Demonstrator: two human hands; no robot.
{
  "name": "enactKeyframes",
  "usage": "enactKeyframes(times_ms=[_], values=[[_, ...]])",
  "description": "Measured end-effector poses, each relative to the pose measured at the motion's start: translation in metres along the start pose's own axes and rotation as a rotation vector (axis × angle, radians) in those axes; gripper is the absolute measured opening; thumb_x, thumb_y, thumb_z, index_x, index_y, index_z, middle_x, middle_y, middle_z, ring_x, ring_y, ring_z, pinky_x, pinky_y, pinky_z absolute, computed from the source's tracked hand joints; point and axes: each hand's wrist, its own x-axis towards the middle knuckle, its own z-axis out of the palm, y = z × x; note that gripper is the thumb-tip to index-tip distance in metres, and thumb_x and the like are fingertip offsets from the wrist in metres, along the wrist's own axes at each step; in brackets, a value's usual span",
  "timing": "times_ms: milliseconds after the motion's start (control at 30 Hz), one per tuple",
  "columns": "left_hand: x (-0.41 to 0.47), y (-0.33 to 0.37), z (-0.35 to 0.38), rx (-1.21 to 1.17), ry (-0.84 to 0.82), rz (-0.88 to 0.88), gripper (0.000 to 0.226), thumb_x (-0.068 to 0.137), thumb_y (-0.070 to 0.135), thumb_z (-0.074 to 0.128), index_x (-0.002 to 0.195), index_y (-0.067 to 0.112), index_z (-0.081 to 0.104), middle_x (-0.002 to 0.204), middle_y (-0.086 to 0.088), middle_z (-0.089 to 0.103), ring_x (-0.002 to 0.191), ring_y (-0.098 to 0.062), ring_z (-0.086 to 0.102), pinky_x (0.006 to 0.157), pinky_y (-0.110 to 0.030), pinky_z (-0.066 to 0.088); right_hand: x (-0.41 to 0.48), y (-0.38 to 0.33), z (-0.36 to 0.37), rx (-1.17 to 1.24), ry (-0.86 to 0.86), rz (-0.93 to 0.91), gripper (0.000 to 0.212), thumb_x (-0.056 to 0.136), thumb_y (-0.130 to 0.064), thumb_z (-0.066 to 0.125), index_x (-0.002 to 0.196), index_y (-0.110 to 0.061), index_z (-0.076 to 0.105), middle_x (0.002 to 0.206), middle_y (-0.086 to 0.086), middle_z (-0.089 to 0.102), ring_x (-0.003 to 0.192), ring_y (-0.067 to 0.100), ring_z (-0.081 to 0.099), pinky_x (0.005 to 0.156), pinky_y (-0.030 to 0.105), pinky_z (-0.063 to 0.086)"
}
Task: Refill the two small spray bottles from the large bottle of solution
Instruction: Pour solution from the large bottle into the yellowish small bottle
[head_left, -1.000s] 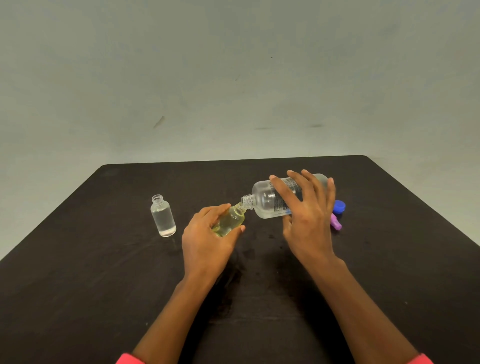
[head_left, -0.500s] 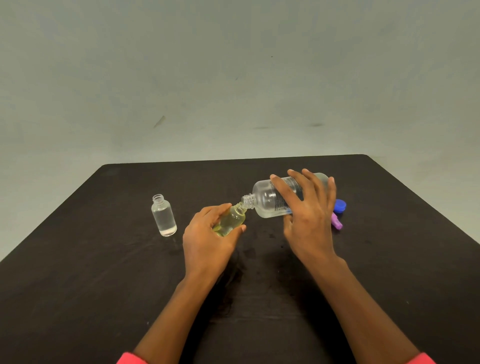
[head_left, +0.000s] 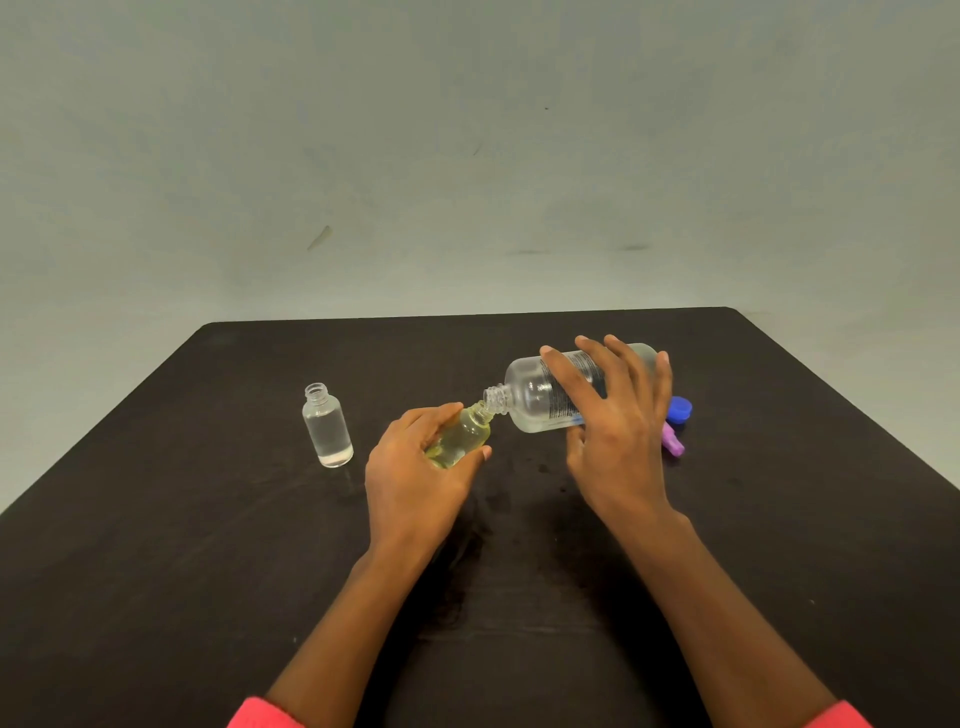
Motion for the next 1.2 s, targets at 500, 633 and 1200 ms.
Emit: enactKeyframes(times_ms=[500, 633, 1200], values=[[-0.0013, 0.0023, -0.0011, -0.005, 0.003, -0.010, 0.046, 0.064, 0.021, 0.086, 0.106, 0.027, 0.069, 0.098, 0.015, 0.066, 0.095, -0.006, 0.062, 0.089, -0.037, 0.052, 0.0000, 0.0001, 0.0002, 0.005, 0.005, 0.001, 0.085, 0.058, 0.016, 0.070, 0.130, -0.026, 0.052, 0.130, 0.011, 0.054, 0.129, 0.030, 0.040, 0.113, 0.058, 0.015], [-0.0013, 0.0022, -0.0015, -0.004, 0.004, -0.011, 0.046, 0.064, 0.020, 0.086, 0.106, 0.027, 0.069, 0.098, 0.015, 0.066, 0.095, -0.007, 0.062, 0.089, -0.037, 0.052, -0.0001, 0.0005, 0.0000, 0.004, 0.004, 0.000, 0.083, 0.059, 0.015, 0.070, 0.130, -0.025, 0.054, 0.130, 0.011, 0.054, 0.129, 0.030, 0.040, 0.113, 0.058, 0.015], [-0.0004, 0.0005, -0.0008, 0.007, 0.002, 0.000, 0.047, 0.064, 0.021, 0.086, 0.107, 0.026, 0.069, 0.100, 0.013, 0.067, 0.096, -0.008, 0.063, 0.090, -0.038, 0.052, 0.0008, -0.0005, -0.0008, 0.014, 0.006, 0.004, 0.080, 0.061, 0.015, 0.069, 0.129, -0.023, 0.056, 0.131, 0.012, 0.054, 0.129, 0.031, 0.040, 0.113, 0.058, 0.014]])
